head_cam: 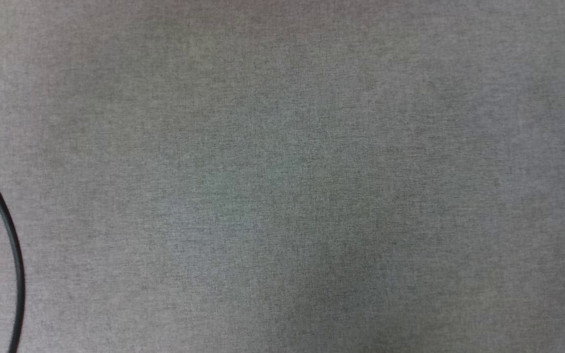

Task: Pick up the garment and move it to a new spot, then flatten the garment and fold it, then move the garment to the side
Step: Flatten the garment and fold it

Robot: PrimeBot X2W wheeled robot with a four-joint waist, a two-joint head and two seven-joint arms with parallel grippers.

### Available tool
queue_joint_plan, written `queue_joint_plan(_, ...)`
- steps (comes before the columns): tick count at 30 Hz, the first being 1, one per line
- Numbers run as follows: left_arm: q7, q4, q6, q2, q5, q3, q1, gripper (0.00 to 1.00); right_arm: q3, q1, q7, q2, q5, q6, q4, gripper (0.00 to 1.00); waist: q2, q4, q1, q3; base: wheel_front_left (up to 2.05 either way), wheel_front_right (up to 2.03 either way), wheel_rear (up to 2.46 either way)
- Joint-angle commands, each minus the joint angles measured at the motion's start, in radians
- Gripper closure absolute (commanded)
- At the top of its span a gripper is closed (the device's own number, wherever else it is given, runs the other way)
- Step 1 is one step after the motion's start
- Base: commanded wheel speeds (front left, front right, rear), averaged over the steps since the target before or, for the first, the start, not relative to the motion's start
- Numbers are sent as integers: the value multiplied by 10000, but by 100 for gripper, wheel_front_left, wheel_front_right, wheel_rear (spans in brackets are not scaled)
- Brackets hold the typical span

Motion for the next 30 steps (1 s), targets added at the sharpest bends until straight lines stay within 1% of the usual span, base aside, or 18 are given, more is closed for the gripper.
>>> queue_joint_plan(1,-207,-31,-9,26,-147,-126,476,100,174,454,-188,123,161,-7,141,100,0,-38,-2,-55,0,0,0)
queue_joint_plan(6,-704,-460,-10,151,-568,-670,2044,100,664,1893,-674,356,818,-7,395,100,0,-12,-2,-441,0,0,0)
queue_joint_plan(7,-704,-460,-10,151,-568,-670,2044,100,664,1893,-674,356,818,-7,395,100,0,-12,-2,-441,0,0,0)
queue_joint_plan(12,-1341,-782,-12,328,-1037,-945,3851,100,1737,3602,-924,360,1486,-7,192,100,0,-20,-2,-1045,0,0,0)
queue_joint_plan(15,-1604,-956,10,402,-1359,-1022,5142,100,2214,4657,-1075,349,2054,-7,38,100,0,-55,-2,-1468,0,0,0)
queue_joint_plan(16,-1714,-1042,84,456,-1508,-993,5606,100,2367,5023,-1153,345,2238,-7,-41,100,0,-76,-2,-1615,0,0,0)
queue_joint_plan(17,-1907,-1326,276,591,-1869,-1030,7051,100,2841,6072,-1302,248,2804,-7,-287,100,0,-97,-2,-2039,0,0,0)
queue_joint_plan(21,-2098,-1887,698,782,-2251,-1070,8958,100,3399,7446,-1484,-8,3521,-7,-720,100,0,-116,-2,-2599,0,0,0)
queue_joint_plan(25,-2183,-2626,1060,1129,-2617,-1072,10869,100,3883,8703,-1606,-410,4128,-7,-1212,100,0,-204,-2,-3128,0,0,0)
queue_joint_plan(30,-2236,-3790,1903,1754,-2974,-962,13090,100,4095,10284,-1796,-1077,4784,-7,-1687,100,0,-255,-2,-3713,0,0,0)
